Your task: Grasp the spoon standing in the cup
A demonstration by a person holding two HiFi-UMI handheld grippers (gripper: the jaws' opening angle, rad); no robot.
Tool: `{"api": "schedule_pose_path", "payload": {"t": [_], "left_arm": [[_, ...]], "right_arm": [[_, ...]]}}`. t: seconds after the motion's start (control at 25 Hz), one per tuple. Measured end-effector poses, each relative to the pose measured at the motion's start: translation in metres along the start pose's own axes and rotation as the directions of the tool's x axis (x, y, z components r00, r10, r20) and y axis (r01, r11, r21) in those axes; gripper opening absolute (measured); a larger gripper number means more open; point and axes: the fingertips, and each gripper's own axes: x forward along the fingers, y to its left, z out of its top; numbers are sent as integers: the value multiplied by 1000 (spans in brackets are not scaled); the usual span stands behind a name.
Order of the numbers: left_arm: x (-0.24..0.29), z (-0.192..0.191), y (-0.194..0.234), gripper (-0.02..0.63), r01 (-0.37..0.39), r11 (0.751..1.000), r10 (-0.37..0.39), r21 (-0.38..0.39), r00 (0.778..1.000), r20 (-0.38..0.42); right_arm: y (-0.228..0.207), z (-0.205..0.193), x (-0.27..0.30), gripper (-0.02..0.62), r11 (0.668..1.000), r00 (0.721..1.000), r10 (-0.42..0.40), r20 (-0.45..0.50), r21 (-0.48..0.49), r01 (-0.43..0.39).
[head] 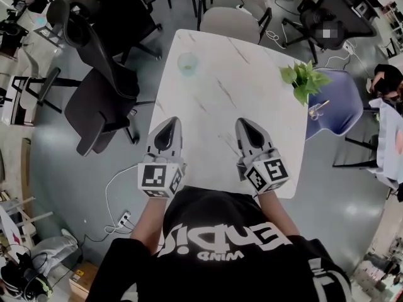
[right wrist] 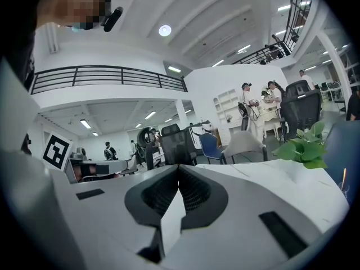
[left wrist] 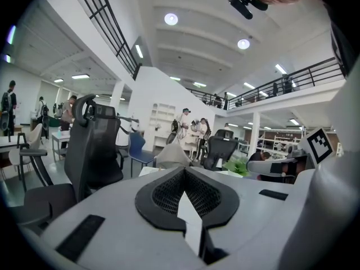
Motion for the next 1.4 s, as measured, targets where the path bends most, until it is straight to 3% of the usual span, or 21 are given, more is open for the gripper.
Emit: {"api": "schedule_pose_path", "payload": {"t": [0.36, 0.6, 0.68, 1.04, 1.4], "left_arm": [[13, -8, -6, 15, 18, 1000, -18, -18, 1000, -23], [25, -11, -7, 206, 15, 1000, -16, -9, 999, -40], [27, -13, -7, 222, 14, 1000, -14, 5, 999, -41], [47, -16, -5, 217, 17, 999, -15, 49, 999, -47], [83, -17, 17, 189, -27, 995, 32, 99, 998, -58]], "right_arm": [[-8, -3, 4, 12, 1000, 1000, 5, -3, 8, -5], [-9, -5, 2, 12, 1000, 1000, 8, -15, 10, -8], [-8, -7, 0, 12, 1000, 1000, 10, -19, 12, -10], [-5, -9, 0, 12, 1000, 999, 24, -30, 7, -24], [0, -14, 3, 12, 999, 998, 41, -46, 7, -41]]}}
